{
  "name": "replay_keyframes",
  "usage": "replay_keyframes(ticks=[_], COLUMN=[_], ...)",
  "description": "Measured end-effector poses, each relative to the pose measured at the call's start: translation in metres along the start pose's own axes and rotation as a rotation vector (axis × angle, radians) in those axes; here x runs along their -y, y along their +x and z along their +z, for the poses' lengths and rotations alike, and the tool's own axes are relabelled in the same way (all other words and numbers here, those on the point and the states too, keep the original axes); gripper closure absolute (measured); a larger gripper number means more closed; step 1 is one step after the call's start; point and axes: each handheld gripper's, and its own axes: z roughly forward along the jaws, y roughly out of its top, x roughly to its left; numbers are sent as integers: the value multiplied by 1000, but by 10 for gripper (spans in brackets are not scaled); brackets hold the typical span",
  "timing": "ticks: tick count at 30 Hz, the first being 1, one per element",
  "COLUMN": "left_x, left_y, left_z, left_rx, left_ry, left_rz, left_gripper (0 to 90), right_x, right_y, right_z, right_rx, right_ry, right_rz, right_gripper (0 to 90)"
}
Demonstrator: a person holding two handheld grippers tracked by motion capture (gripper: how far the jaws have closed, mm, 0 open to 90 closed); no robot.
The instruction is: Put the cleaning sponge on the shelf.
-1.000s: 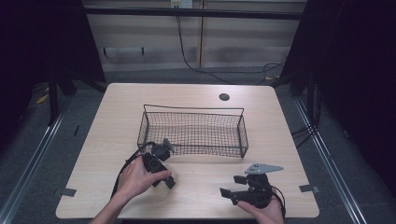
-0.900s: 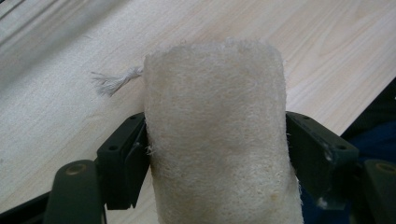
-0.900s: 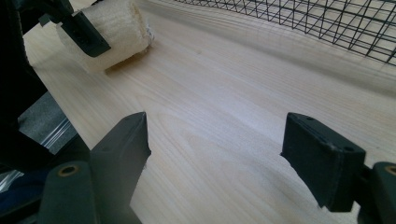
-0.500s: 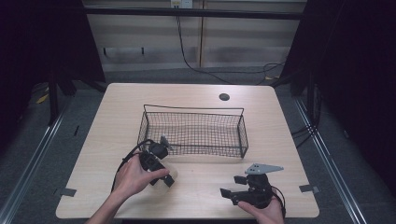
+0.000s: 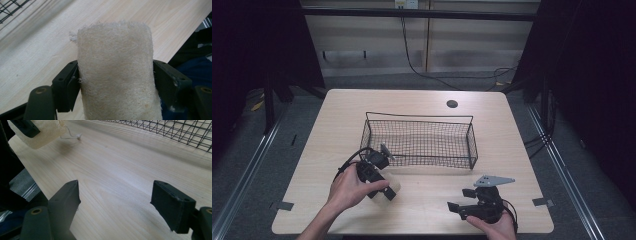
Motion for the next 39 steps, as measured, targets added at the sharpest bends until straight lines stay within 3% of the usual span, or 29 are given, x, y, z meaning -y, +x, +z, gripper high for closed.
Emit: replay_keyframes(ticks=[11, 12, 22, 30, 39], left_x=[4, 5, 6, 5, 2], left_y=[-1, 0, -1, 1, 4], left_z=[-13, -14, -35, -46, -60], left_rx=[4, 13, 45, 60, 86], left_ry=[-2, -14, -35, -45, -56], left_rz=[6, -9, 12, -9, -5], left_gripper=[270, 270, 270, 269, 269], right_x=[1, 1, 0, 0, 0], right_y=[0, 1, 0, 0, 0], right_z=[0, 0, 1, 1, 2], right_rx=[0, -2, -1, 0, -1], right_ry=[1, 2, 7, 8, 9], right_rz=[0, 0, 8, 9, 4], right_gripper=[226, 226, 223, 221, 220])
